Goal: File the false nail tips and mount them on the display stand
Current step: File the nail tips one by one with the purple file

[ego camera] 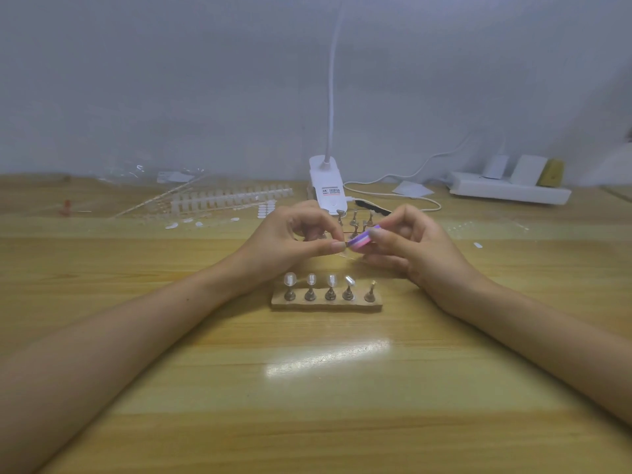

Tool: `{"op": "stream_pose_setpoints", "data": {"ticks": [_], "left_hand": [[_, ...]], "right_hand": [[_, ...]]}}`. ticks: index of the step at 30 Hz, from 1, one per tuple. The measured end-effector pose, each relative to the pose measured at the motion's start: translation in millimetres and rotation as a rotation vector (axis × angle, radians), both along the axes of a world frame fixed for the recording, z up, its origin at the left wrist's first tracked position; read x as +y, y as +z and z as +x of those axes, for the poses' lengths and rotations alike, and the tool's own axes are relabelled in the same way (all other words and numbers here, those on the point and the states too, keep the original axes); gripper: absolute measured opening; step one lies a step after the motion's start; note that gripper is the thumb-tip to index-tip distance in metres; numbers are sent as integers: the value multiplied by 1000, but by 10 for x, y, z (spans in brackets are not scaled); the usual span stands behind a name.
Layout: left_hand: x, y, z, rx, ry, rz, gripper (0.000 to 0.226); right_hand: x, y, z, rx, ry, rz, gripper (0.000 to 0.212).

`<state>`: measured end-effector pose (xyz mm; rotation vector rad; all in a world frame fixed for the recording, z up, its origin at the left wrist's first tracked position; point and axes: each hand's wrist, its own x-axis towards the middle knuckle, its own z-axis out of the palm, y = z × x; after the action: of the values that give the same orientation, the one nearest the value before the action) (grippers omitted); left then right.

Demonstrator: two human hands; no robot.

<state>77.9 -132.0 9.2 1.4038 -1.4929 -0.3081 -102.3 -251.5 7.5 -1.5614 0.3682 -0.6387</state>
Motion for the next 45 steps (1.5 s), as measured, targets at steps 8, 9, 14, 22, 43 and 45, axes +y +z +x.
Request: {"op": "stream_pose_setpoints", "data": {"ticks": [8,9,14,22,43,45], "left_hand": [[3,0,9,22,21,-17,11],[4,2,6,9,18,-13,11],[0,-4,2,-8,9,-4,8],[3,-6,5,1,2,-9,9],[24,14,-9,28,16,-4,8],[22,12,-9,9,-3,3,9]], "right_hand": [[17,2,1,41,114,-54,25],[24,-3,1,53,130,-75,26],[2,-2,-2,-28,-12,5,27],[-2,-15,2,-26,23,-7,25],[18,11,-4,13,75,-35,21],[52,6,0,55,141,-99,23]]}}
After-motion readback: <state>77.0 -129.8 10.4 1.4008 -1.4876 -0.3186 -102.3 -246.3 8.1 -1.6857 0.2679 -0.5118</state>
